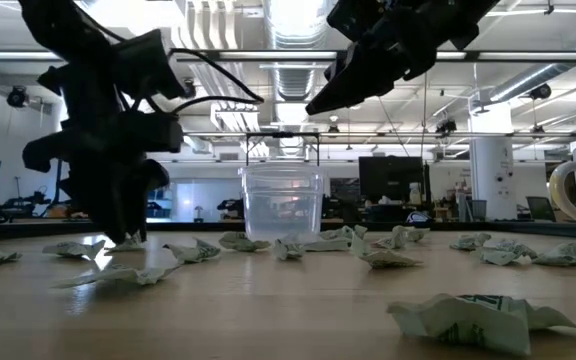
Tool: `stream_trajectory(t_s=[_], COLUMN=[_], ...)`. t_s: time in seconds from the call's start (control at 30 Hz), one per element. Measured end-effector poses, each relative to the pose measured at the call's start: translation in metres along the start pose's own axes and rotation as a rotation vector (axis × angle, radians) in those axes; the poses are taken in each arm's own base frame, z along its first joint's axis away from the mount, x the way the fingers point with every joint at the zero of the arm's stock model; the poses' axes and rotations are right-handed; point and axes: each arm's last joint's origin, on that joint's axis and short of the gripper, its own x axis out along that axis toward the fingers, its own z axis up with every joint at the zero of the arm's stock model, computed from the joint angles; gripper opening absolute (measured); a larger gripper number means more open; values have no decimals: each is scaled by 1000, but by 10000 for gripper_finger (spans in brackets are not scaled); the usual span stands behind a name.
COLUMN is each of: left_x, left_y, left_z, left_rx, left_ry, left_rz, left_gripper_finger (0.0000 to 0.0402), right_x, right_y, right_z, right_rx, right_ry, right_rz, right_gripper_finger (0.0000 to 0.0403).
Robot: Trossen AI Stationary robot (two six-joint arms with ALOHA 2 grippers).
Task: Pick and place Stevia / Truvia into bins
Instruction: Put the light green stevia packet into the transparent container
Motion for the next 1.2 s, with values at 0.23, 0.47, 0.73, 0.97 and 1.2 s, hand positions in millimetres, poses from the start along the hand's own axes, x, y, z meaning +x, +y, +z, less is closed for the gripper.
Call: stream_trajectory(t_s=[0.23,0.47,0.73,0.97,1.2], left_x=[4,-1,-11,-16,-32], left_y=[0,-1,-2,-1,2], left_z=[0,0,2,3,12], left_rx=[-2,3,27,38,30], left_ry=[19,-2,-53,-80,-206], left_rz=[-17,-25,-15,50,191], left_gripper_finger=[180,107,5,2,1], right_x=[0,0,0,0,-15], right_y=[0,0,0,0,-9], right_z=[-2,-2,-2,-2,-10], right_rx=[4,4,3,-2,63], right_ry=[5,7,7,12,195], right_rz=[1,1,-1,-23,-446], right_gripper_finger=[100,89,75,68,69])
